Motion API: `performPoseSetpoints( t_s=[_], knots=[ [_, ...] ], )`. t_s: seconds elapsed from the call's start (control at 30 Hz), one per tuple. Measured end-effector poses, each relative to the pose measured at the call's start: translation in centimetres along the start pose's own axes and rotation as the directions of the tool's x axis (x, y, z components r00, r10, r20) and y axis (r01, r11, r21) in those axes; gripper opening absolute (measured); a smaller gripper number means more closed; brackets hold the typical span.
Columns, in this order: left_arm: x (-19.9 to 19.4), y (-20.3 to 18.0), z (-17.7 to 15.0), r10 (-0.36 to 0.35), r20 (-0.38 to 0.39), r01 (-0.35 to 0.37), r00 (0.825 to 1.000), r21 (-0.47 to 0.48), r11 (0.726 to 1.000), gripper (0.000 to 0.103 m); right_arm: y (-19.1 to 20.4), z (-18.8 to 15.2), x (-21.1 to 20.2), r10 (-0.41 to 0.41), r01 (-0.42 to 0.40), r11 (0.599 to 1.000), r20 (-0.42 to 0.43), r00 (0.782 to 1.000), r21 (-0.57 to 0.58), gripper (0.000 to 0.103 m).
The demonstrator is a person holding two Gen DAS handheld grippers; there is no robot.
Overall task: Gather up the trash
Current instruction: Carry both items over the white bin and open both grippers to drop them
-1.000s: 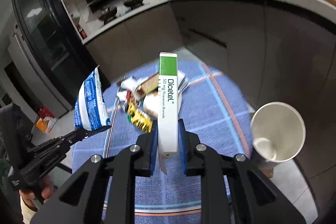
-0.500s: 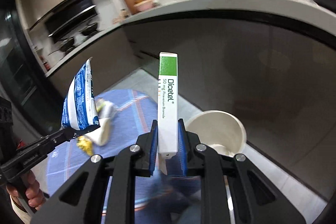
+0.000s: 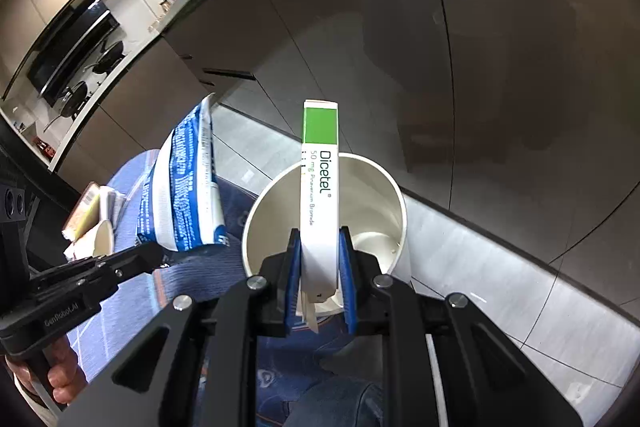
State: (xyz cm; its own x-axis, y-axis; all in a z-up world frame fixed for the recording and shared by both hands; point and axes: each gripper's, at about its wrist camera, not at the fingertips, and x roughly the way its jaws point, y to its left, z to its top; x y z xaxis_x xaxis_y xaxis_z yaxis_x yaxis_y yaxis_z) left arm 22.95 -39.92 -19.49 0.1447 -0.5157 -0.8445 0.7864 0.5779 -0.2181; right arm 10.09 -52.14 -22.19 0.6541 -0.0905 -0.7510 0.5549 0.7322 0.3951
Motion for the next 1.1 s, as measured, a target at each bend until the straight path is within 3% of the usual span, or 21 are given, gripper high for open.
performPoseSetpoints(
  t_s=[0.5, 0.6, 0.67, 0.77, 0.8, 0.83, 0.97, 1.1],
  knots=[
    [7.0, -0.3, 1.8, 0.054, -0.076, -0.053, 0.996, 0.016, 0.998, 0.004, -1.5, 0.0, 6.2, -0.003, 0.004, 1.000, -0.072, 0.997, 0.018, 0.020],
    [7.4, -0.5, 2.1, 0.074, -0.064, -0.073, 0.995, 0.016, 0.997, 0.019, -1.6, -0.2, 6.6, -0.007, 0.007, 1.000, -0.075, 0.997, 0.005, 0.027],
    [7.4, -0.3, 2.2, 0.083, -0.046, -0.083, 0.995, 0.003, 0.997, 0.036, -1.4, -0.3, 6.7, -0.010, 0.009, 1.000, -0.070, 0.997, -0.003, 0.035],
    [6.8, 0.5, 2.6, 0.058, -0.018, -0.058, 0.998, -0.017, 0.998, 0.047, -1.3, -0.3, 6.2, -0.011, 0.011, 1.000, -0.056, 0.998, -0.014, 0.041],
    [6.6, 0.4, 2.6, 0.061, -0.005, -0.061, 0.998, -0.015, 0.998, 0.053, -1.3, -0.3, 5.9, -0.010, 0.010, 1.000, -0.048, 0.999, -0.015, 0.044],
    [6.2, 0.4, 2.6, 0.078, 0.018, -0.078, 0.997, -0.014, 0.997, 0.065, -1.3, -0.3, 5.7, -0.010, 0.010, 1.000, -0.041, 0.999, -0.016, 0.049],
    [4.5, 1.0, 2.4, 0.100, 0.094, -0.097, 0.991, -0.041, 0.994, 0.088, -1.4, -0.1, 4.5, -0.011, 0.010, 1.000, -0.007, 1.000, -0.024, 0.068],
    [2.6, 2.1, 2.2, 0.136, 0.146, -0.124, 0.980, -0.093, 0.988, 0.095, -1.6, -0.1, 3.1, -0.005, 0.006, 1.000, 0.033, 0.999, -0.024, 0.093]
  ],
)
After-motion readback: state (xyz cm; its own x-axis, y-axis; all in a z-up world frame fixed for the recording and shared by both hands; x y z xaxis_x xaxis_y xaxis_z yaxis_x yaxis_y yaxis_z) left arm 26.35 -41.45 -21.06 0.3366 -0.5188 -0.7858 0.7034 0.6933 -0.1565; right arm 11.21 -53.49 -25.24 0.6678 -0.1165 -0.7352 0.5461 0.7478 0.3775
